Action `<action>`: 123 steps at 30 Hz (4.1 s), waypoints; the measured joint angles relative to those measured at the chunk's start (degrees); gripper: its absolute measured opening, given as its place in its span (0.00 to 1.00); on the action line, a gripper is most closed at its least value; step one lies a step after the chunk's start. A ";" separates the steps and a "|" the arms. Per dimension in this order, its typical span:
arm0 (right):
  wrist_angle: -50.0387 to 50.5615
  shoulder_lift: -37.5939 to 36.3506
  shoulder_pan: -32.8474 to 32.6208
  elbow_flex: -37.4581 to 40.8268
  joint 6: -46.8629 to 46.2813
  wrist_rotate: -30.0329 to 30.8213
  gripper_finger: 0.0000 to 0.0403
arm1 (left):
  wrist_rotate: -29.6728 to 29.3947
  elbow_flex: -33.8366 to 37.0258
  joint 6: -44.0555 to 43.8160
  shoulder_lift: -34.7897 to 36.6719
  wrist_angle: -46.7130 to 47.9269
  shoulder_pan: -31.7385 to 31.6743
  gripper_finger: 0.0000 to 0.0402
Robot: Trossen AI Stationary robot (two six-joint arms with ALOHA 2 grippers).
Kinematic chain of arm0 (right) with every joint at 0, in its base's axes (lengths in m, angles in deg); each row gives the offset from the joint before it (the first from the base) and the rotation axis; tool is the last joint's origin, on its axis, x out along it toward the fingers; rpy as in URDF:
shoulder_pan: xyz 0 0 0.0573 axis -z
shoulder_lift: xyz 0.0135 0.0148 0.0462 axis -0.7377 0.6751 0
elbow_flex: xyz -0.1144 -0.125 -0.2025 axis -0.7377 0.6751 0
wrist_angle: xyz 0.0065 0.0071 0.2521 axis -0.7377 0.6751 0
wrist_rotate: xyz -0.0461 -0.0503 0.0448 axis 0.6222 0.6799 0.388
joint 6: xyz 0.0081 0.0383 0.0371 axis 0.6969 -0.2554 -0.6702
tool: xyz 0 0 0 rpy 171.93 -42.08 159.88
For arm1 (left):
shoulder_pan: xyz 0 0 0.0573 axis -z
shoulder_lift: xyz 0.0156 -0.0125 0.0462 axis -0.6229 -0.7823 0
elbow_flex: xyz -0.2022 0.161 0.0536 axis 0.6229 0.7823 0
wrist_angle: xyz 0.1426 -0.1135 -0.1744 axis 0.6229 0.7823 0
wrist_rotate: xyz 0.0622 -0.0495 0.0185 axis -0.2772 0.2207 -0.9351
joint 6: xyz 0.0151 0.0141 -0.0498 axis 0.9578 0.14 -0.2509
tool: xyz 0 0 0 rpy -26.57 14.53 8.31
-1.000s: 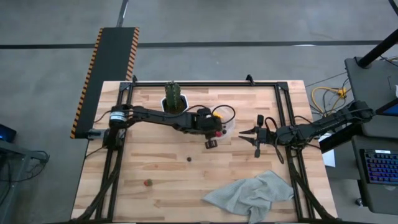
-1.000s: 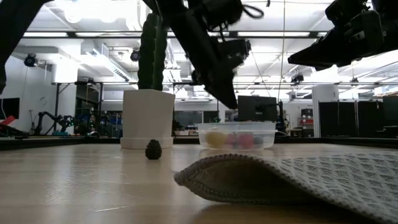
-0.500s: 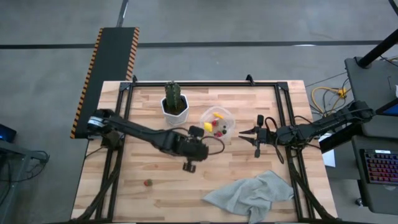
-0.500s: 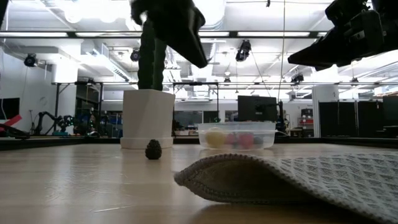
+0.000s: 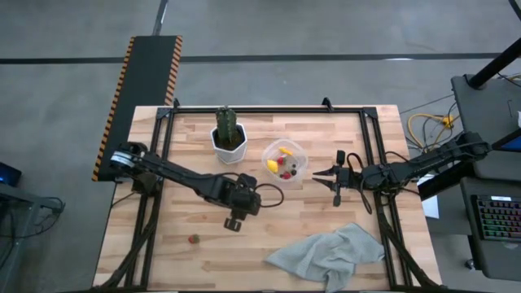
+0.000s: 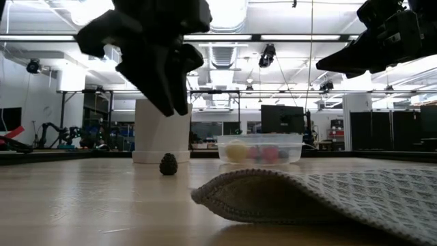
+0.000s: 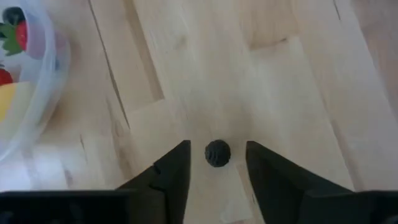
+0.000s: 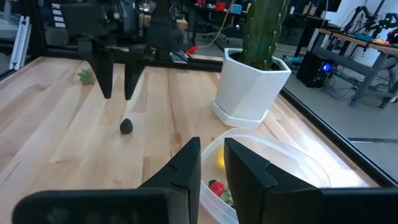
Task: Pick and placing Produce into tupperware
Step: Put the blackberry into the transparent container
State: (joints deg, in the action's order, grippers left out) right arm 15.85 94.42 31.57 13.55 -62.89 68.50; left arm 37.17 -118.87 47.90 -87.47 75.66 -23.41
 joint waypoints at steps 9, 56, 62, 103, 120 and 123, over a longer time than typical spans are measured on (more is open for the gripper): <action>0.00 0.00 0.00 0.00 -0.02 0.00 0.16 | 1.10 5.07 -0.24 0.01 -4.66 -0.23 0.44; 0.09 0.00 -0.01 -0.02 -0.17 -0.02 0.16 | 6.25 6.71 -4.51 -6.76 -8.73 -3.91 0.44; 0.09 0.00 0.00 -0.02 -0.17 -0.01 0.16 | 6.35 6.71 -4.58 -6.76 -8.74 -4.02 0.44; 0.11 0.00 -0.01 0.00 -0.02 -0.01 0.16 | 4.08 4.41 -2.35 -6.76 -8.33 -4.28 0.14; 0.09 0.00 0.00 0.00 -0.04 -0.02 0.16 | -3.52 -2.24 5.21 -6.76 -13.51 -6.07 0.14; 0.09 0.00 -0.01 0.00 -0.04 -0.01 0.16 | -4.78 -3.21 6.94 -6.76 -14.75 -6.85 0.14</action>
State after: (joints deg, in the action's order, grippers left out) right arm 15.94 94.41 31.56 13.55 -62.94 68.49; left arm 32.39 -122.09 54.84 -94.23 60.92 -30.26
